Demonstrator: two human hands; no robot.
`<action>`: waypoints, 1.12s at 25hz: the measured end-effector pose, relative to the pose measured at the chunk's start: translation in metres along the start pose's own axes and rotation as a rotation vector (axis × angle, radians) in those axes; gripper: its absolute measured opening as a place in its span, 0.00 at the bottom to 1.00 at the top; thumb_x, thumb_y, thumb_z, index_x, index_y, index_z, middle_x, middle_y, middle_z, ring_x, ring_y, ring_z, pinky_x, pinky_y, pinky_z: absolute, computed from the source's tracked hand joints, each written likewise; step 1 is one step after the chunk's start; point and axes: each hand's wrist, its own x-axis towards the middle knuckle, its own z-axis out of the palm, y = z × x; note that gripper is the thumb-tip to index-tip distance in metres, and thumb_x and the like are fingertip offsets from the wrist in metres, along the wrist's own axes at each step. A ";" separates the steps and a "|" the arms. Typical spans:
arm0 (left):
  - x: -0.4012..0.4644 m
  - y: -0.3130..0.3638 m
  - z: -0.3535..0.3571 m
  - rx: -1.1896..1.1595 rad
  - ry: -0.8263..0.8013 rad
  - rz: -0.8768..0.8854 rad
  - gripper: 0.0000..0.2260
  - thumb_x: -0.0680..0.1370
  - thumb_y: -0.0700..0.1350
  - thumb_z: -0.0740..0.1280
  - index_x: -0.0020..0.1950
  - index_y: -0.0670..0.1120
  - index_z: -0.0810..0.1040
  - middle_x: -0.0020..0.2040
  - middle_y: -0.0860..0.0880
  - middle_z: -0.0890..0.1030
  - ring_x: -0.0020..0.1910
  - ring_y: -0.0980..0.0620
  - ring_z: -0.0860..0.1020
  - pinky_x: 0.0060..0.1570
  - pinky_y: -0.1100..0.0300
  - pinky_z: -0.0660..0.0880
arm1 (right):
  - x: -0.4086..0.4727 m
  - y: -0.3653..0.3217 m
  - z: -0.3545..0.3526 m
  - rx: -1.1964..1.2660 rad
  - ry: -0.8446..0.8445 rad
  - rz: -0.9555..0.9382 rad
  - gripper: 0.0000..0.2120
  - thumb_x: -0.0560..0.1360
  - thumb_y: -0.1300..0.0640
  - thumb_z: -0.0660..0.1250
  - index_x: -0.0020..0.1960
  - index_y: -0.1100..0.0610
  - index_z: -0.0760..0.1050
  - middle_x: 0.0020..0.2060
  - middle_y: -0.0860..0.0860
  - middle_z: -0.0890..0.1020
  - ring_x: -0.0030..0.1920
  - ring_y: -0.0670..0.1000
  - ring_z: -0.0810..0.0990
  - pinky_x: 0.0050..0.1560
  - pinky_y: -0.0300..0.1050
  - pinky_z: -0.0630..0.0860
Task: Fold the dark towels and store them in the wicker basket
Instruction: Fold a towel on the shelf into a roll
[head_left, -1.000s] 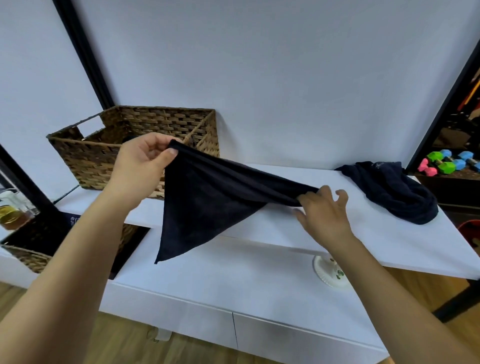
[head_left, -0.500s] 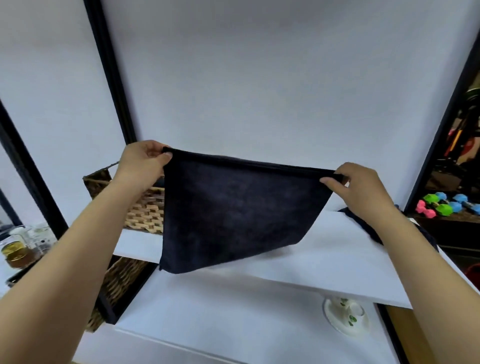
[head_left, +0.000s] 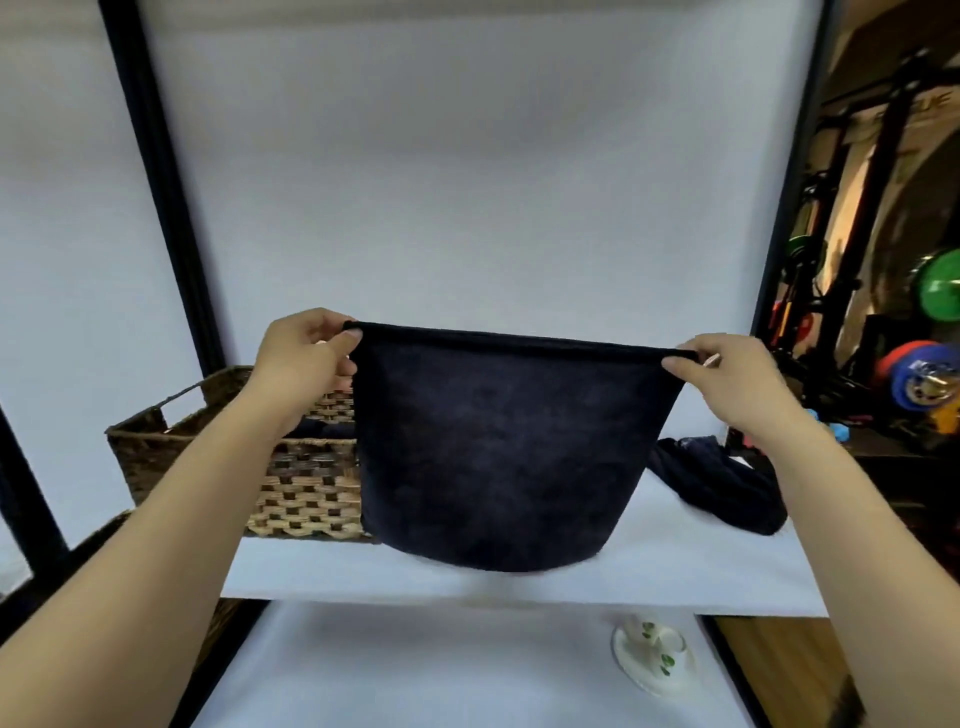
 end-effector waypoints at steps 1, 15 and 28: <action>0.001 0.006 0.000 -0.046 -0.003 0.005 0.04 0.81 0.41 0.69 0.47 0.48 0.80 0.43 0.48 0.79 0.36 0.51 0.78 0.41 0.53 0.81 | -0.002 -0.004 -0.006 0.089 0.078 0.004 0.04 0.78 0.56 0.71 0.48 0.57 0.83 0.35 0.49 0.76 0.34 0.47 0.71 0.39 0.41 0.67; 0.058 -0.044 0.116 -0.143 -0.201 -0.319 0.07 0.82 0.43 0.67 0.49 0.39 0.78 0.47 0.41 0.83 0.39 0.46 0.81 0.33 0.54 0.80 | 0.067 0.081 0.022 0.578 0.016 0.524 0.09 0.79 0.54 0.71 0.46 0.59 0.78 0.41 0.57 0.82 0.38 0.55 0.78 0.42 0.50 0.75; 0.006 -0.134 0.239 -0.216 -0.245 -0.549 0.05 0.80 0.41 0.70 0.47 0.40 0.77 0.44 0.43 0.84 0.37 0.47 0.84 0.36 0.53 0.82 | 0.027 0.121 0.129 0.469 -0.128 0.594 0.10 0.77 0.58 0.71 0.42 0.60 0.73 0.38 0.57 0.75 0.36 0.55 0.76 0.28 0.43 0.77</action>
